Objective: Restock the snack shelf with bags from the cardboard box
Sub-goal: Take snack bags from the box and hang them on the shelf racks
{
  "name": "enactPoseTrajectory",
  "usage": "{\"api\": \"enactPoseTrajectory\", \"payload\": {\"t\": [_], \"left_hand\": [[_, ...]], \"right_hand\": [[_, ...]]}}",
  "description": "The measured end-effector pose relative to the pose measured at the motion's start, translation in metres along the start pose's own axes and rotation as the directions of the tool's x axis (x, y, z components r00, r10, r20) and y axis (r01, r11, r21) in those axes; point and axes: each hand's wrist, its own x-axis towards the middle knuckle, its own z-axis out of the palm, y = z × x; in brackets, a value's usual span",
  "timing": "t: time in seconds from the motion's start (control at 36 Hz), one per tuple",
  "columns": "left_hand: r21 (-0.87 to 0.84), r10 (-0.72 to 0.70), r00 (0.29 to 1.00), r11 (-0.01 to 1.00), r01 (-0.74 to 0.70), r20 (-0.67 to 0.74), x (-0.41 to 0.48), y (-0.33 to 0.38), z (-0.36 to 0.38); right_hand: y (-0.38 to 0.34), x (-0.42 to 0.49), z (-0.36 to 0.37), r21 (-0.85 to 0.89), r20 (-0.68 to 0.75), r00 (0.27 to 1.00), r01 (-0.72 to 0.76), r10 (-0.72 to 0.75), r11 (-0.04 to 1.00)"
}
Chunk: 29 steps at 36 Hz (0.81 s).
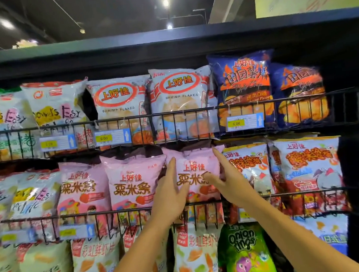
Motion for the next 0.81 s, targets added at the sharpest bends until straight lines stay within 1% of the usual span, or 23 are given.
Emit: {"api": "enactPoseTrajectory", "payload": {"t": [0.06,0.11,0.14,0.22,0.28,0.36,0.44,0.53,0.64,0.72,0.81], "left_hand": [[0.032,-0.005,0.999,0.999,0.007,-0.052,-0.007,0.005,-0.003],[0.052,0.037,0.995,0.998,-0.033,-0.093,-0.016,0.01,0.001],[0.038,0.051,0.995,0.998,-0.048,-0.086,-0.018,0.012,0.004],[-0.006,0.087,0.996,0.996,-0.087,-0.015,-0.022,0.028,0.019],[-0.073,0.092,0.993,0.993,-0.088,0.067,-0.021,0.042,0.03],[-0.182,0.054,0.981,0.983,-0.02,0.186,-0.017,0.063,0.051],[-0.199,0.016,0.964,0.979,0.038,0.264,-0.01,0.075,0.072],[-0.141,0.011,0.969,0.99,0.025,0.248,0.003,0.086,0.09],[-0.051,-0.096,0.967,0.993,0.11,0.234,0.025,0.095,0.116],[0.03,-0.136,0.972,0.991,0.133,0.191,0.036,0.092,0.133],[0.115,-0.144,0.981,0.985,0.129,0.129,0.042,0.088,0.144]], "right_hand": [[0.002,-0.013,-0.011,0.027,-0.019,1.0,-0.009,0.009,1.0],[0.005,-0.023,-0.024,0.023,-0.057,0.995,-0.077,0.078,0.997],[0.008,-0.028,-0.031,0.016,-0.084,0.99,-0.115,0.115,0.993],[0.017,-0.043,-0.052,0.012,-0.178,0.965,-0.195,0.194,0.981],[0.026,-0.05,-0.064,0.016,-0.213,0.947,-0.244,0.241,0.97],[0.04,-0.054,-0.08,-0.006,-0.236,0.919,-0.325,0.314,0.946],[0.05,-0.051,-0.093,-0.049,-0.24,0.906,-0.371,0.35,0.927],[0.058,-0.042,-0.103,-0.054,-0.209,0.916,-0.36,0.342,0.931],[0.067,-0.024,-0.111,-0.103,-0.148,0.946,-0.304,0.287,0.947],[0.072,-0.01,-0.113,-0.152,-0.093,0.963,-0.265,0.253,0.952],[0.076,0.0,-0.112,-0.193,-0.016,0.971,-0.237,0.239,0.952]]}}
